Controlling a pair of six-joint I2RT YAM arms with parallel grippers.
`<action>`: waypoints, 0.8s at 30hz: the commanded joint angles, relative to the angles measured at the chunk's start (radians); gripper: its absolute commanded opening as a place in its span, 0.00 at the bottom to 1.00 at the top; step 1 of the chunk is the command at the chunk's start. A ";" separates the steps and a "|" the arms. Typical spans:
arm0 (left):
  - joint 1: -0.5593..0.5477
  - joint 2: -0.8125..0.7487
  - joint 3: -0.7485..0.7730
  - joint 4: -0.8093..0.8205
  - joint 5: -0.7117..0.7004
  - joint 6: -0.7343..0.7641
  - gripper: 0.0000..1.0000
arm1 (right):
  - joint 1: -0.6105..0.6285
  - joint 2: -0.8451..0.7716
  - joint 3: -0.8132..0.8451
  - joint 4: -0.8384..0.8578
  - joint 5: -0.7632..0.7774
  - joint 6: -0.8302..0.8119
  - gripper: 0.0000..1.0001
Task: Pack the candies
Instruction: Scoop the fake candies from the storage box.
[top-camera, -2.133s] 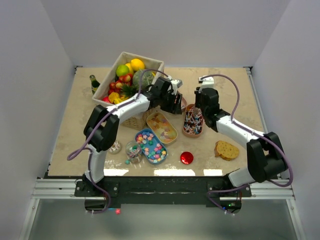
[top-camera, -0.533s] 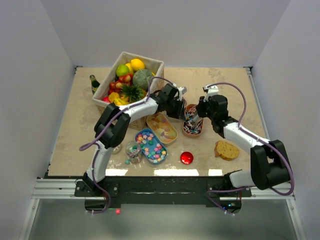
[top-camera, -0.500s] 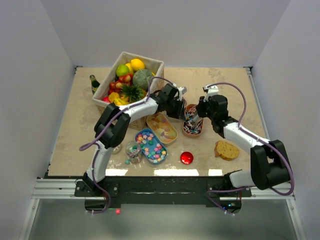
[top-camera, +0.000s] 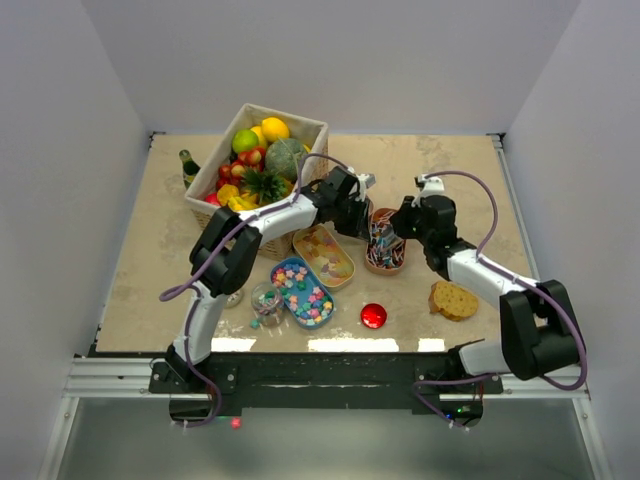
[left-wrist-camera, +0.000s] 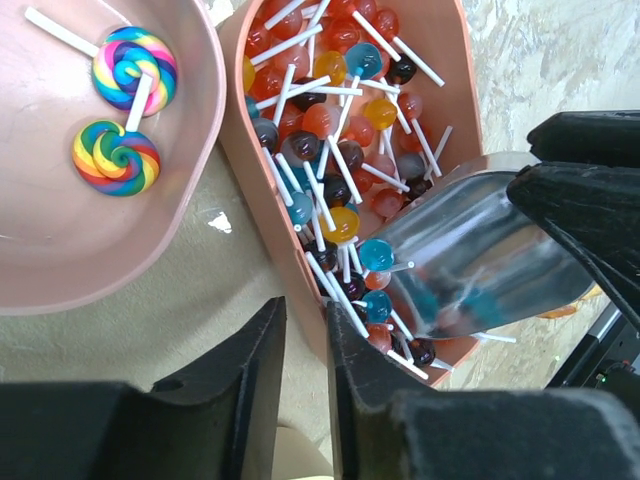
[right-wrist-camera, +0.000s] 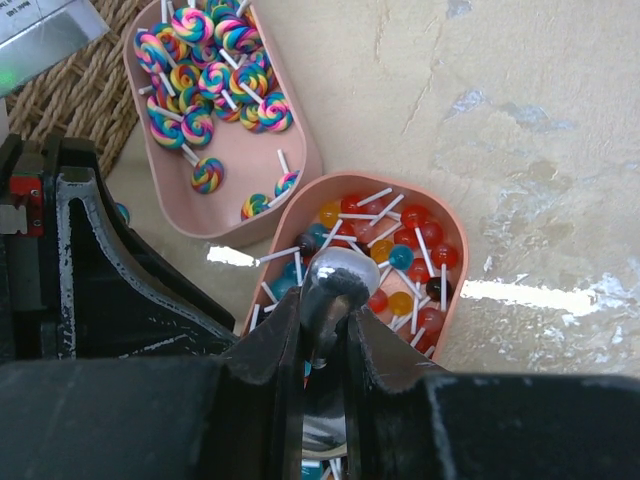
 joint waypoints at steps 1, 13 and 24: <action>-0.007 0.036 0.027 -0.051 -0.021 0.022 0.23 | 0.025 0.010 -0.083 -0.094 -0.018 0.048 0.00; -0.027 0.082 0.091 -0.125 -0.045 0.039 0.18 | 0.030 0.044 -0.102 -0.100 0.015 0.117 0.00; -0.027 0.100 0.131 -0.189 -0.091 0.054 0.00 | 0.030 0.102 -0.056 -0.148 0.106 0.141 0.00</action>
